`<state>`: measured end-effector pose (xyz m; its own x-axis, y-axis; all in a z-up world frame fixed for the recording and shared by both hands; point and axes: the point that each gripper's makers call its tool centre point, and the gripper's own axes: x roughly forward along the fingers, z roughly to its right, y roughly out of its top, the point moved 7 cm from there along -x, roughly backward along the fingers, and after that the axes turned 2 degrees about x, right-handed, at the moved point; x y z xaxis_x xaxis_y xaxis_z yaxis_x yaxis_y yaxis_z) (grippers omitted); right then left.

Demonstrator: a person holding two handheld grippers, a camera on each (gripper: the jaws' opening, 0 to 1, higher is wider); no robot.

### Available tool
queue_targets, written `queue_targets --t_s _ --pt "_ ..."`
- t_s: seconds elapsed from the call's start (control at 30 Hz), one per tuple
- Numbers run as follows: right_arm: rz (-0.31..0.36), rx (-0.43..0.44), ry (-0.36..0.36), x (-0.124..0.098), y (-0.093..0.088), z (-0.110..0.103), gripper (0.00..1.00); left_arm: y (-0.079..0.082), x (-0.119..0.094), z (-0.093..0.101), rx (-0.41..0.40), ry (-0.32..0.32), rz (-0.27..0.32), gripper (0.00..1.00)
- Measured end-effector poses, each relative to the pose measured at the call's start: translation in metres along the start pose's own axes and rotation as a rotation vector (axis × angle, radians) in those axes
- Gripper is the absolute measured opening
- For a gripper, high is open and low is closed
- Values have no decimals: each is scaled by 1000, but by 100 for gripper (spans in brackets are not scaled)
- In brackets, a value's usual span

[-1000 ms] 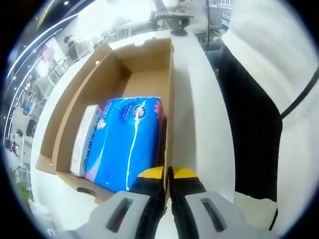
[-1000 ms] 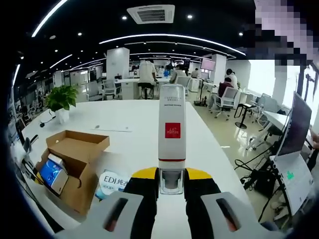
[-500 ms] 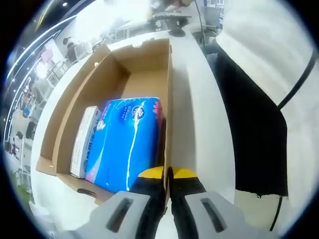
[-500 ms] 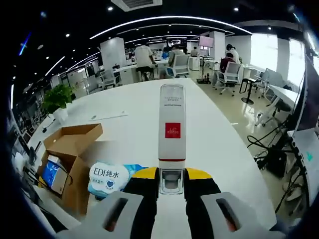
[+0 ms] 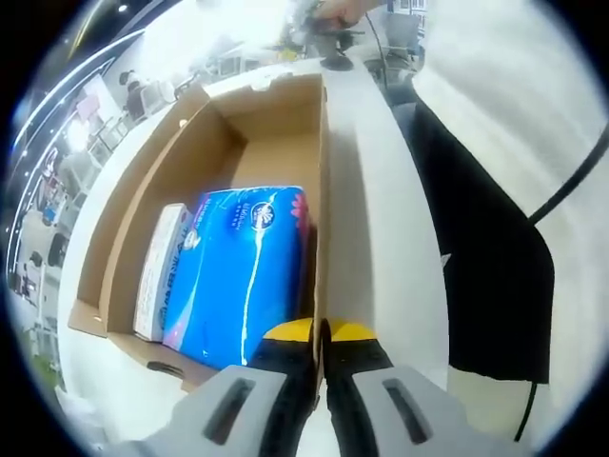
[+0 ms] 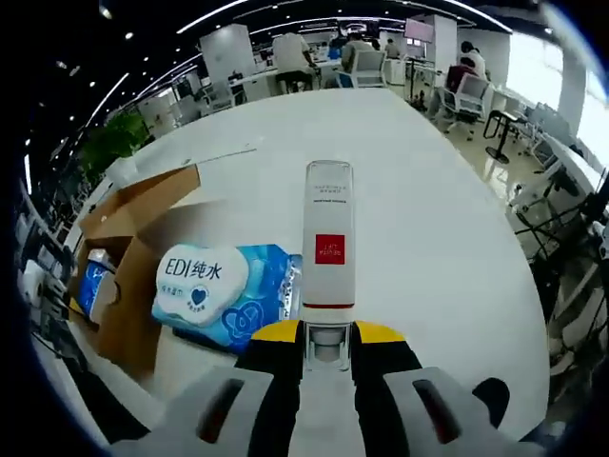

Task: Operate the shoe box by opening the lid, removing the specified soft item, and placing it in the target area until the item is outside and the box remains undamaged.

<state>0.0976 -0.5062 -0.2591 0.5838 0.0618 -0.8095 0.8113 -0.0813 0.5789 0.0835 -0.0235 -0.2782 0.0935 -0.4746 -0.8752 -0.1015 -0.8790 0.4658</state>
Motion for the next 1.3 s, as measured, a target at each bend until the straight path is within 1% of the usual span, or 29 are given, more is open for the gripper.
queue_targets --t_s 0.03,0.1,0.23,0.33,0.43,0.57,0.63,0.7,0.77,0.83,0.9,0.97,1.07,1.13,1.3 --pt "3 3 -1 2 0 0 17 0 0 0 -3 2 0 2" --pt "-15 15 -1 6 -1 -1 17 0 0 1 -11 7 -2 2" --pt "-35 0 -2 11 -2 -4 17 0 0 0 -27 10 -6 2" --pt "-67 -3 -23 15 -5 0 17 0 1 0 -35 4 -9 2" --pt "-75 2 -25 16 -7 2 17 0 1 0 -42 4 -10 2" --pt "-105 10 -32 17 -10 5 17 0 1 0 -46 16 -8 3" --pt "-118 -14 -43 19 -11 4 17 0 2 0 -55 20 -7 3" --pt "-146 -20 -52 22 -13 3 17 0 3 0 -54 24 -8 3" --pt "-156 -36 -54 24 -13 3 17 -1 3 0 -42 21 -14 3" --pt "-166 -28 -55 27 -14 4 17 0 3 0 -40 14 -10 3" --pt "-193 -26 -54 30 -17 3 17 0 3 0 -44 8 -14 3" --pt "-190 -45 -62 29 -16 3 17 0 3 0 -47 12 -14 3" --pt "-188 -35 -56 29 -14 2 17 1 2 1 -51 20 -15 3" --pt "-187 -41 -59 30 -13 3 17 1 2 1 -51 20 -15 3" --pt "-184 -21 -64 33 -10 3 17 1 2 1 -50 18 -15 3"
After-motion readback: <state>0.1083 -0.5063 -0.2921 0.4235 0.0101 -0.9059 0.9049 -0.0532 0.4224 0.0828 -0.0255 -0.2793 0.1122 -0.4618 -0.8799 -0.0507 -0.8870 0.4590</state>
